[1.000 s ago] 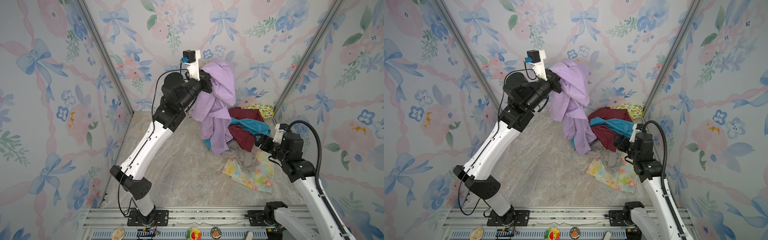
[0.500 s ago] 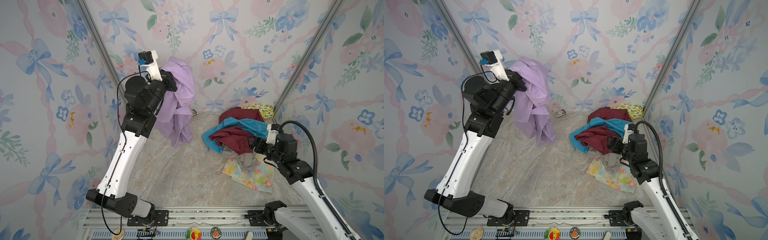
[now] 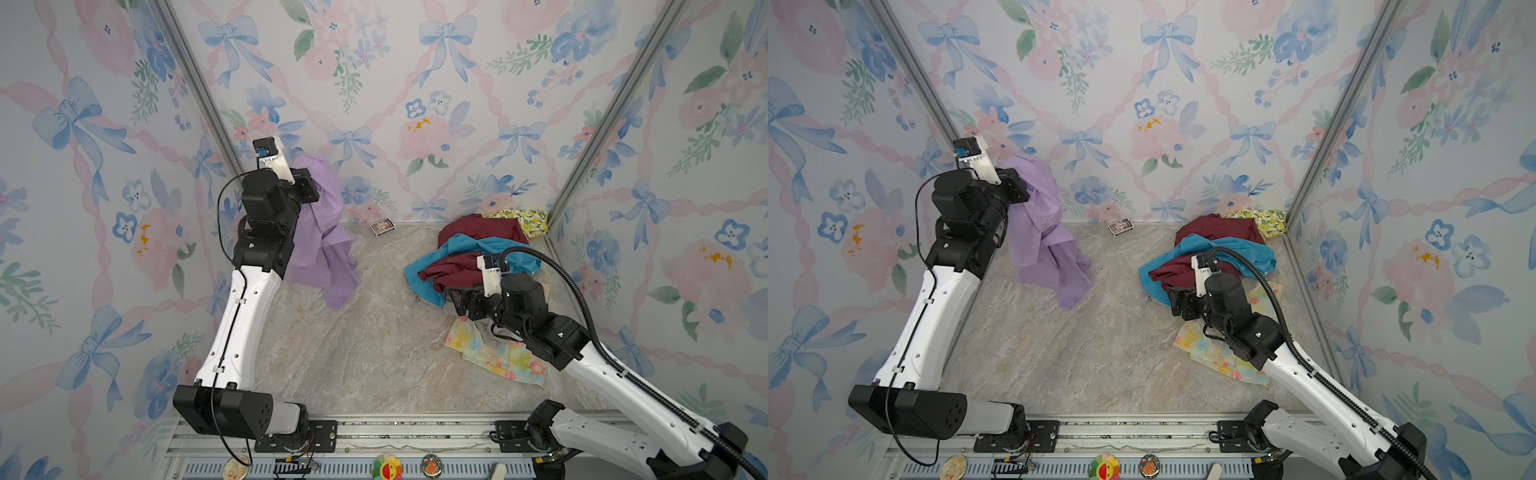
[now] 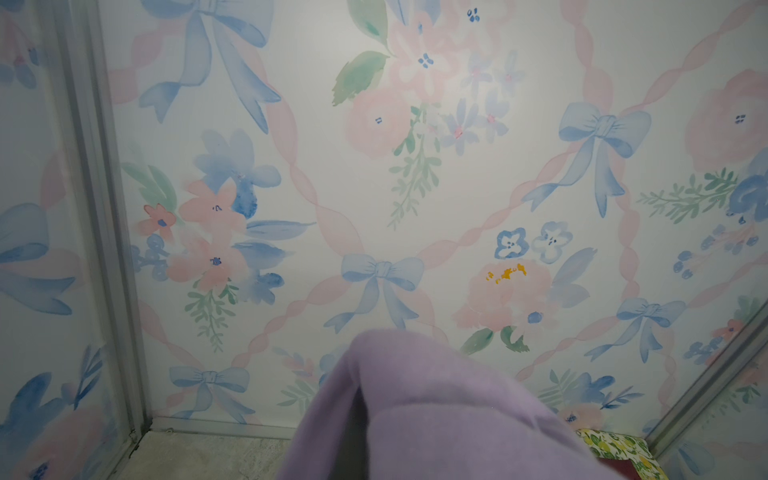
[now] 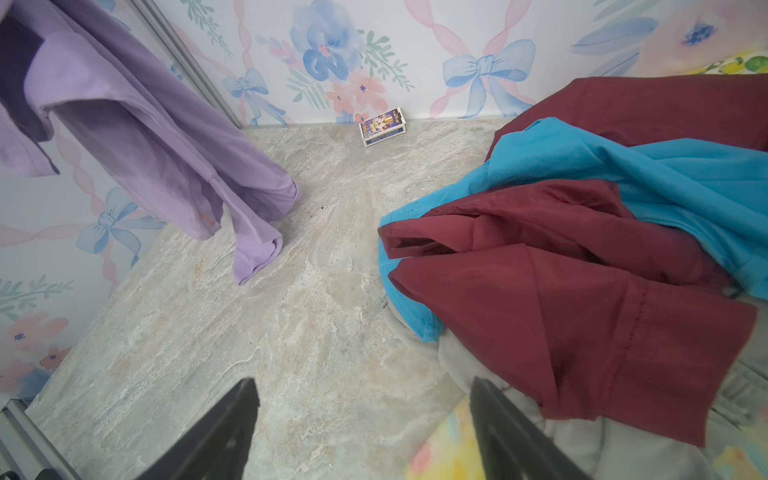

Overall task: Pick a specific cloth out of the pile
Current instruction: 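Carry the lavender cloth with the left gripper away from the pile toward the wall, then lower the lavender cloth onto the floor and open the left gripper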

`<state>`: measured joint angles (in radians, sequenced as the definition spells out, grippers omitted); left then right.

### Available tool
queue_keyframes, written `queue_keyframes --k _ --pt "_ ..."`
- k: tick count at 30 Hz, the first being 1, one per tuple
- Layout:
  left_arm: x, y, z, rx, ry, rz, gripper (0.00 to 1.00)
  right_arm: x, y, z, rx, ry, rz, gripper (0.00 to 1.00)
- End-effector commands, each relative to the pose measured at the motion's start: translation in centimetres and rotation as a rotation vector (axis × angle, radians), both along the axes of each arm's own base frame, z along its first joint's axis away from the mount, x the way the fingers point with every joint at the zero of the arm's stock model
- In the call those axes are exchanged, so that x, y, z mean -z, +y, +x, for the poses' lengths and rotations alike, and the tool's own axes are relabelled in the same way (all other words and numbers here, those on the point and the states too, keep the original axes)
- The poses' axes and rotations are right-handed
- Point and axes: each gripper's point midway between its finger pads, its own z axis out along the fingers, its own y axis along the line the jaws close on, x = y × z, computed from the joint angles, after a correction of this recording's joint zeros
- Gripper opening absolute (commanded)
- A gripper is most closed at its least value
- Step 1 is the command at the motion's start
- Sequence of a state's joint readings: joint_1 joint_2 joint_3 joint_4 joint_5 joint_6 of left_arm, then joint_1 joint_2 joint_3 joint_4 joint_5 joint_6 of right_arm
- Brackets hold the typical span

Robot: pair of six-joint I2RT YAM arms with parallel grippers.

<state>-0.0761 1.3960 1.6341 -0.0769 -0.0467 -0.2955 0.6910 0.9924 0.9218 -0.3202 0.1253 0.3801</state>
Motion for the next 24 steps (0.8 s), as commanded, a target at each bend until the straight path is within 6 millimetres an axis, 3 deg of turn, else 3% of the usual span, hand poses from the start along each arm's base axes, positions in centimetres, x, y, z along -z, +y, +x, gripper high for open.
queue_keyframes --k 1,6,12,18,24 --pt "-2.1 3.3 0.1 -0.075 -0.072 -0.018 0.00 -2.2 1.1 0.4 -0.011 -0.081 -0.002 0.83" --pt "-0.9 7.2 1.4 -0.131 -0.046 -0.059 0.00 -2.0 1.4 0.3 -0.028 -0.083 -0.034 0.83" --pt "1.9 8.6 2.3 -0.163 0.006 -0.080 0.00 -1.6 1.3 0.3 -0.032 -0.088 -0.054 0.83" --pt "9.4 8.2 2.2 -0.144 0.117 -0.146 0.00 -0.7 1.7 0.3 -0.041 -0.077 -0.043 0.83" --pt "17.5 8.4 -0.4 -0.203 0.222 -0.211 0.00 0.8 2.0 -0.1 -0.052 -0.046 -0.023 0.83"
